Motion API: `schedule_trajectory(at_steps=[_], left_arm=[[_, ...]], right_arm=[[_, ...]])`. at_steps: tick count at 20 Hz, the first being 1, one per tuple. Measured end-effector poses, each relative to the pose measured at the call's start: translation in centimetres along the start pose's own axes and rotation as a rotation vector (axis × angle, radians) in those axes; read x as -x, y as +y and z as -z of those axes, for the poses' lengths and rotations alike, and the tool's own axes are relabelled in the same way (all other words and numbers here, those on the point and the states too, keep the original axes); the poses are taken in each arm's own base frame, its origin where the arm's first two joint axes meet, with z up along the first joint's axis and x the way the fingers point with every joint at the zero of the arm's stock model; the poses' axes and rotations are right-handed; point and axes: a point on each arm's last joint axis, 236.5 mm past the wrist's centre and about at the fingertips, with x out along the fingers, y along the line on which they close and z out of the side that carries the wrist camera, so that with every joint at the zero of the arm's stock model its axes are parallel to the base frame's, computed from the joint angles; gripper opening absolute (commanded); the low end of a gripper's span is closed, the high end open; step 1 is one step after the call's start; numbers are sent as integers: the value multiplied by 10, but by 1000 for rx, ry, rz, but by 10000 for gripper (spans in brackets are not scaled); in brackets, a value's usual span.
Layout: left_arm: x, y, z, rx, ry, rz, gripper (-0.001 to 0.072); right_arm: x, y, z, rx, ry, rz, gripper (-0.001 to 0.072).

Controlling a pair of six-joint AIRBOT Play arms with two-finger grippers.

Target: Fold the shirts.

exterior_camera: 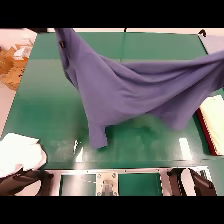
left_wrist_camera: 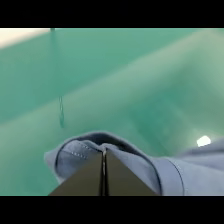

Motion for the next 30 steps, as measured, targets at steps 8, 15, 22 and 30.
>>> schedule_trajectory(at_steps=[8,15,22,30], left_arm=[[-205,51,157,307,312,110,186],[-211,89,181,445,378,122,598],[-133,113,259,643,696,221,598],[-150,64,375,806,835,297,596]], right_arm=[[-152,-157,151,-269,355,142,14],[-187,-196,163,-308,438,144,369],[-106,-220,155,-335,502,175,320],[-27,-274,195,-525,468,347,472]])
